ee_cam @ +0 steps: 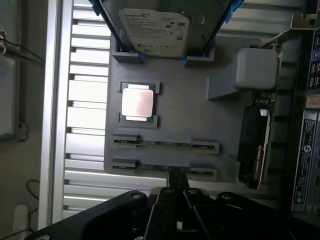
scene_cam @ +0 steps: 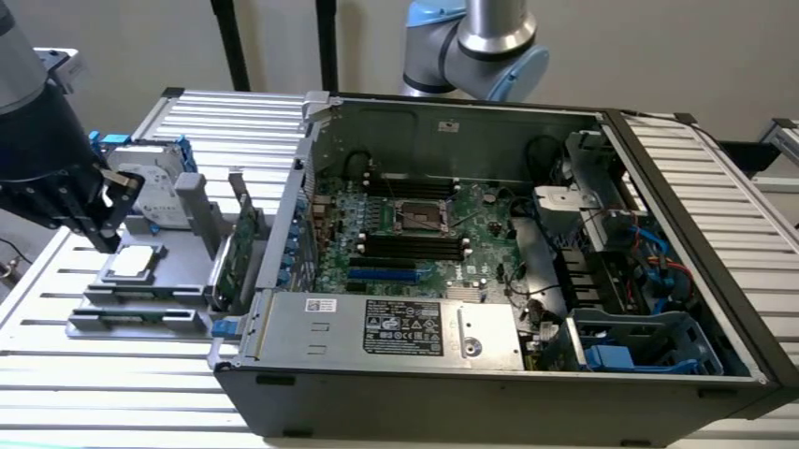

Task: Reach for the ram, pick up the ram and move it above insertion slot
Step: 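Pick up the ram and move it above insertion slot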

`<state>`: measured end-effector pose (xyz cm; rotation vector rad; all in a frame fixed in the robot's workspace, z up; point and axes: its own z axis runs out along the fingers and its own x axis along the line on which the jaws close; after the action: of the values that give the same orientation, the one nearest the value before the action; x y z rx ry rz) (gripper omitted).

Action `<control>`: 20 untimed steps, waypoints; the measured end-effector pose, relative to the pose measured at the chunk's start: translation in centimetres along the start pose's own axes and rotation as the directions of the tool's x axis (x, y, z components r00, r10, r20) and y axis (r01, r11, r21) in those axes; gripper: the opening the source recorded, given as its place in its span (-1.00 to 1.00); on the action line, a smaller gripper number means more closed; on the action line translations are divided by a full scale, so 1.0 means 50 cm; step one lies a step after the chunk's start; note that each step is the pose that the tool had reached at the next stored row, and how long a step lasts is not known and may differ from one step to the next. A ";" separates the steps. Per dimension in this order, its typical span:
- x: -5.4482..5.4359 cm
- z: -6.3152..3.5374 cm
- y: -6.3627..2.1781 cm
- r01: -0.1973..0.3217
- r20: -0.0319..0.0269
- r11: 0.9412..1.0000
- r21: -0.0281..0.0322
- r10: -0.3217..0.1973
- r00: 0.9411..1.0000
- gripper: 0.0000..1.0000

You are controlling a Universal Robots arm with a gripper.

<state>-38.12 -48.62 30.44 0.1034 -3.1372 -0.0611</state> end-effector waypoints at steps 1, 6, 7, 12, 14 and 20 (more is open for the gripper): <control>-0.002 0.000 -0.003 0.001 0.000 1.000 0.000 -0.001 1.000 -0.79; -0.008 0.002 -0.018 0.004 0.000 1.000 0.000 -0.004 1.000 -0.79; -0.008 0.001 -0.020 0.005 0.000 1.000 0.000 -0.005 1.000 -0.79; -0.008 0.001 -0.022 0.045 -0.002 0.999 0.000 -0.045 0.999 -0.79; -0.008 0.001 -0.022 0.081 -0.003 0.997 0.000 -0.081 0.997 -0.79; -0.008 0.001 -0.022 0.189 -0.007 0.982 -0.001 -0.189 0.982 -0.79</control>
<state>-37.63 -49.69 30.32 0.4004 -3.1096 -0.0605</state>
